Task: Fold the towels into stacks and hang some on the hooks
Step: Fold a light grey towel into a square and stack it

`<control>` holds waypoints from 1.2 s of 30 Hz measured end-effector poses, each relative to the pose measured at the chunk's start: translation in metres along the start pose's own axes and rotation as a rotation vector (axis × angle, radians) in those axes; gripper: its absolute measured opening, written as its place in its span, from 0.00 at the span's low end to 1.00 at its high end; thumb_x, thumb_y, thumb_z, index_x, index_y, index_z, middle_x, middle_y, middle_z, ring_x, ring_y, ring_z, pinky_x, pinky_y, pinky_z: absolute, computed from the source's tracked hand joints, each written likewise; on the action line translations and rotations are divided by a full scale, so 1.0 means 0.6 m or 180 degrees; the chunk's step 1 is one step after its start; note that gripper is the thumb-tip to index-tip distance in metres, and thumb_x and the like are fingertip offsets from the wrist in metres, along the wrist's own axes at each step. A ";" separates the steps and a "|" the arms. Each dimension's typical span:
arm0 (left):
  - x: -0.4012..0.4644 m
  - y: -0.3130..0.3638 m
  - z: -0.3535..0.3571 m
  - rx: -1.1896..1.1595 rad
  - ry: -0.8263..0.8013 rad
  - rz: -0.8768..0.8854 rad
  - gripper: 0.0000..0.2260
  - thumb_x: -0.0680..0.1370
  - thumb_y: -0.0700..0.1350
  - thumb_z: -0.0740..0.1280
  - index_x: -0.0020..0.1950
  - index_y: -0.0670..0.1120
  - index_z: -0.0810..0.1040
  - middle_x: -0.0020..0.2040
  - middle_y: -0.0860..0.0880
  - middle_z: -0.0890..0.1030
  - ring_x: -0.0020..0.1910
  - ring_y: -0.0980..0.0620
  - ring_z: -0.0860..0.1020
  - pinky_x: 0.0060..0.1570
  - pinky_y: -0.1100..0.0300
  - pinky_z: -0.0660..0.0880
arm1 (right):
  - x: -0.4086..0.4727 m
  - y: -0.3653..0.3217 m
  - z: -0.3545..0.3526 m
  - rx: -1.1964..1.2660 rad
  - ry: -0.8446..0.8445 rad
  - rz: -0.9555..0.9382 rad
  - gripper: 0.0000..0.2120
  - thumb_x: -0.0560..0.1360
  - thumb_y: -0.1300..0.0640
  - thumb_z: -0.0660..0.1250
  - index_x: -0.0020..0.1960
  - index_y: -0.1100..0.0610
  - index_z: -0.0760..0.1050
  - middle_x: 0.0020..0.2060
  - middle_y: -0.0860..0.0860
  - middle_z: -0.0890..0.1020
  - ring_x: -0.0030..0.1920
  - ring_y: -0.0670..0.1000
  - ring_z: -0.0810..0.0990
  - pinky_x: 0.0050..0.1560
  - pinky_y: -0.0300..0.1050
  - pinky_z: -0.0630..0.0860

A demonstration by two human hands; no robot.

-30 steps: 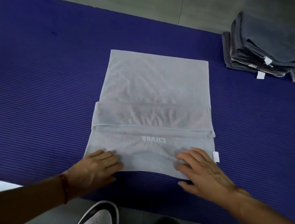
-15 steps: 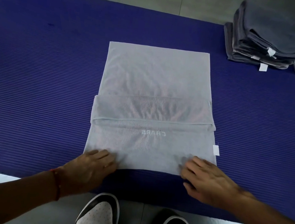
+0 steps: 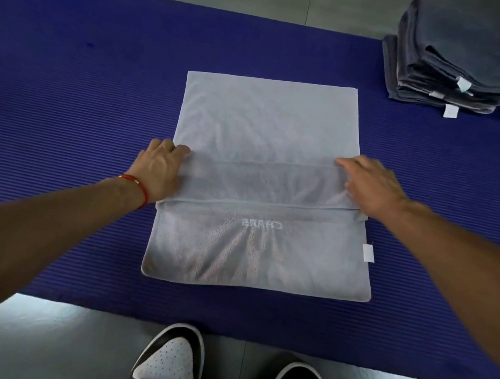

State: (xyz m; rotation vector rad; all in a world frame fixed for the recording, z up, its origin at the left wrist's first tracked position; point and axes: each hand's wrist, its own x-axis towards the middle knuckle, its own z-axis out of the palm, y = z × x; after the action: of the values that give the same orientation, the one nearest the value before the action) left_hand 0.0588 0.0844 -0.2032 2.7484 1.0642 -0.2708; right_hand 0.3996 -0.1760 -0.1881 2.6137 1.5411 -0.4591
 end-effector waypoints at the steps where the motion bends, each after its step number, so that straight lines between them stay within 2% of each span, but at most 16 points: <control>1: 0.002 -0.004 0.001 0.0037 -0.0006 -0.0020 0.25 0.74 0.39 0.69 0.71 0.44 0.72 0.59 0.41 0.76 0.58 0.39 0.71 0.57 0.43 0.73 | 0.001 -0.001 -0.003 0.0024 0.0035 0.0104 0.24 0.82 0.58 0.63 0.77 0.49 0.64 0.71 0.52 0.71 0.71 0.58 0.66 0.66 0.60 0.66; 5: -0.013 -0.017 -0.008 -0.0099 0.0357 0.0329 0.12 0.71 0.42 0.73 0.53 0.42 0.79 0.51 0.44 0.74 0.50 0.43 0.69 0.51 0.43 0.74 | -0.009 -0.005 -0.012 0.0152 0.0129 0.0271 0.16 0.80 0.55 0.66 0.67 0.54 0.74 0.59 0.52 0.73 0.65 0.58 0.66 0.61 0.59 0.66; 7: -0.039 -0.014 -0.022 -0.0420 0.0497 0.0609 0.07 0.70 0.44 0.71 0.43 0.46 0.74 0.46 0.49 0.74 0.46 0.47 0.68 0.47 0.44 0.74 | -0.033 -0.001 -0.018 0.0599 0.0381 0.0134 0.10 0.79 0.58 0.68 0.60 0.57 0.76 0.53 0.50 0.73 0.61 0.58 0.71 0.58 0.56 0.70; 9: -0.073 -0.006 -0.036 -0.0812 0.0566 0.0753 0.07 0.68 0.46 0.66 0.39 0.47 0.69 0.38 0.50 0.74 0.41 0.48 0.69 0.42 0.46 0.73 | -0.073 -0.002 -0.028 0.1142 0.0606 0.0098 0.06 0.78 0.60 0.69 0.53 0.54 0.75 0.48 0.48 0.76 0.52 0.55 0.77 0.47 0.51 0.73; 11: -0.119 -0.002 -0.040 -0.1111 0.0652 0.0903 0.07 0.68 0.44 0.65 0.38 0.47 0.66 0.36 0.50 0.73 0.38 0.47 0.70 0.38 0.48 0.73 | -0.125 -0.006 -0.034 0.1585 0.0730 0.0126 0.07 0.77 0.60 0.71 0.49 0.52 0.74 0.43 0.47 0.81 0.41 0.53 0.79 0.38 0.50 0.75; 12: -0.147 -0.002 -0.039 -0.1165 0.0673 0.1026 0.07 0.69 0.44 0.65 0.38 0.47 0.66 0.37 0.50 0.73 0.38 0.47 0.71 0.38 0.50 0.73 | -0.154 -0.006 -0.034 0.1686 0.0751 0.0072 0.09 0.75 0.61 0.72 0.49 0.51 0.74 0.42 0.47 0.81 0.40 0.52 0.80 0.37 0.51 0.77; 16: -0.247 -0.014 -0.004 -0.0532 0.0527 0.1881 0.00 0.73 0.43 0.64 0.42 0.47 0.74 0.44 0.50 0.77 0.43 0.46 0.75 0.48 0.51 0.73 | -0.258 0.010 0.010 0.1169 0.0425 -0.0381 0.15 0.69 0.64 0.76 0.49 0.49 0.76 0.47 0.46 0.81 0.48 0.51 0.80 0.48 0.53 0.79; 19: -0.276 -0.025 0.035 -0.0120 0.0327 0.2139 0.07 0.76 0.42 0.61 0.50 0.46 0.77 0.50 0.47 0.80 0.48 0.46 0.78 0.56 0.55 0.70 | -0.297 0.024 0.061 0.0574 0.0366 -0.0992 0.12 0.72 0.61 0.74 0.53 0.51 0.78 0.55 0.46 0.82 0.58 0.52 0.80 0.54 0.56 0.78; 20: -0.281 -0.026 0.045 -0.0071 0.0234 0.2115 0.09 0.76 0.44 0.61 0.52 0.47 0.77 0.52 0.48 0.80 0.51 0.47 0.79 0.58 0.55 0.69 | -0.302 0.026 0.072 0.0402 0.0337 -0.1144 0.12 0.74 0.57 0.71 0.57 0.51 0.79 0.59 0.47 0.81 0.61 0.53 0.79 0.58 0.55 0.76; 22: -0.284 -0.030 0.058 0.0000 0.0069 0.1950 0.16 0.75 0.49 0.61 0.60 0.48 0.79 0.58 0.49 0.80 0.57 0.47 0.78 0.62 0.56 0.68 | -0.305 0.028 0.084 0.0105 0.0168 -0.1253 0.20 0.75 0.48 0.65 0.65 0.53 0.77 0.63 0.48 0.77 0.65 0.52 0.75 0.64 0.52 0.73; 24: -0.285 -0.034 0.067 0.0047 0.0038 0.1838 0.20 0.76 0.50 0.61 0.66 0.46 0.79 0.61 0.49 0.79 0.61 0.48 0.76 0.64 0.56 0.67 | -0.301 0.030 0.084 -0.0122 0.0148 -0.1314 0.25 0.75 0.45 0.64 0.69 0.54 0.76 0.64 0.49 0.76 0.66 0.52 0.74 0.66 0.53 0.72; 28: -0.279 -0.031 0.069 -0.0042 0.0160 0.1764 0.18 0.77 0.45 0.60 0.63 0.45 0.79 0.60 0.47 0.80 0.59 0.48 0.77 0.62 0.56 0.68 | -0.285 0.032 0.087 -0.0351 0.0355 -0.1448 0.21 0.74 0.52 0.64 0.64 0.56 0.79 0.59 0.50 0.80 0.61 0.55 0.78 0.63 0.53 0.72; 30: -0.273 -0.024 0.063 -0.0558 0.0319 0.1566 0.13 0.76 0.46 0.62 0.58 0.47 0.81 0.60 0.49 0.81 0.59 0.49 0.78 0.60 0.53 0.72 | -0.279 0.029 0.088 -0.0049 0.0584 -0.1318 0.14 0.74 0.59 0.71 0.59 0.54 0.81 0.56 0.48 0.81 0.58 0.55 0.78 0.59 0.54 0.74; 33: -0.257 -0.004 0.029 -0.1584 0.0588 0.0608 0.08 0.77 0.49 0.69 0.54 0.52 0.82 0.59 0.56 0.82 0.59 0.58 0.78 0.61 0.57 0.76 | -0.265 0.005 0.068 0.1161 0.0752 -0.0396 0.12 0.72 0.64 0.76 0.53 0.53 0.82 0.51 0.45 0.82 0.55 0.48 0.78 0.56 0.47 0.75; 35: -0.233 0.009 -0.004 -0.2164 0.0772 -0.0030 0.06 0.78 0.46 0.72 0.54 0.53 0.82 0.52 0.58 0.84 0.50 0.62 0.81 0.52 0.65 0.76 | -0.243 -0.014 0.042 0.2057 0.0890 0.0586 0.07 0.77 0.59 0.72 0.54 0.52 0.81 0.48 0.44 0.83 0.49 0.46 0.80 0.49 0.39 0.76; 36: -0.215 0.015 -0.025 -0.2422 0.0841 -0.0264 0.04 0.79 0.45 0.71 0.52 0.53 0.80 0.46 0.56 0.84 0.44 0.62 0.81 0.47 0.66 0.76 | -0.227 -0.021 0.030 0.2432 0.0932 0.0952 0.05 0.80 0.57 0.69 0.55 0.53 0.80 0.47 0.44 0.84 0.47 0.47 0.82 0.47 0.40 0.76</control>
State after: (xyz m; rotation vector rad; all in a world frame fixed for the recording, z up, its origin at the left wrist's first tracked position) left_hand -0.0276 -0.0019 -0.1574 2.0815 1.0535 0.4195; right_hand 0.3232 -0.2887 -0.1646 3.5567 1.1392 -0.7900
